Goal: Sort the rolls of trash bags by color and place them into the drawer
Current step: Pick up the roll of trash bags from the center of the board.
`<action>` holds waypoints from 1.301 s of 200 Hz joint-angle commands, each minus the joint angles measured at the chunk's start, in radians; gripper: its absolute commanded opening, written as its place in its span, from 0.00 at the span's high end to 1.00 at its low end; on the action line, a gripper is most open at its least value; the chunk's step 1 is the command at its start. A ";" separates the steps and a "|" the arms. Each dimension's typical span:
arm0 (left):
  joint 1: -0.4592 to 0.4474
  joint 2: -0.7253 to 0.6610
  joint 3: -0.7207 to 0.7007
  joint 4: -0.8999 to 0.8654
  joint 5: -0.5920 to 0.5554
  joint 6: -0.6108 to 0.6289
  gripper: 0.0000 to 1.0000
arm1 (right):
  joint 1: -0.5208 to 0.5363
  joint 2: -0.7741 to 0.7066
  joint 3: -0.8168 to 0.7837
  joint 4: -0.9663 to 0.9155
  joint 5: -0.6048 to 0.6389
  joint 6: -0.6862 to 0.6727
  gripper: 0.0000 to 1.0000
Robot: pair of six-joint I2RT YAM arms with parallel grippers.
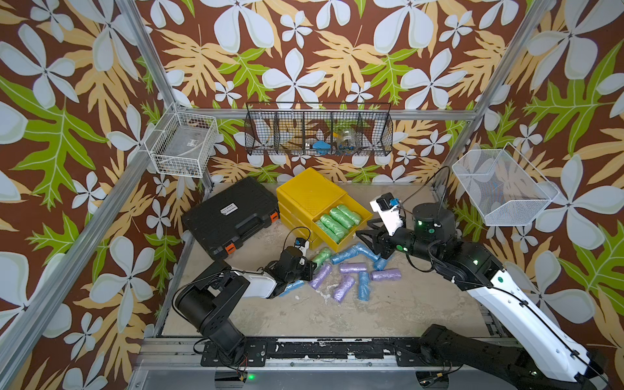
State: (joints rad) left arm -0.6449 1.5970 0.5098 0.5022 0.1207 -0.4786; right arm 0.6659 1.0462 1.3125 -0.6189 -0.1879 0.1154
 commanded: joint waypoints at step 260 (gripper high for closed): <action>0.057 -0.740 0.219 -0.386 0.302 -0.522 0.93 | 0.020 0.149 -0.240 0.711 -0.503 0.505 0.29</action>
State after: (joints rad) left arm -0.5900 0.8600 0.7528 -0.0643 0.3019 -0.8440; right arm 0.6815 1.1751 1.0508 0.0048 -0.6807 0.5884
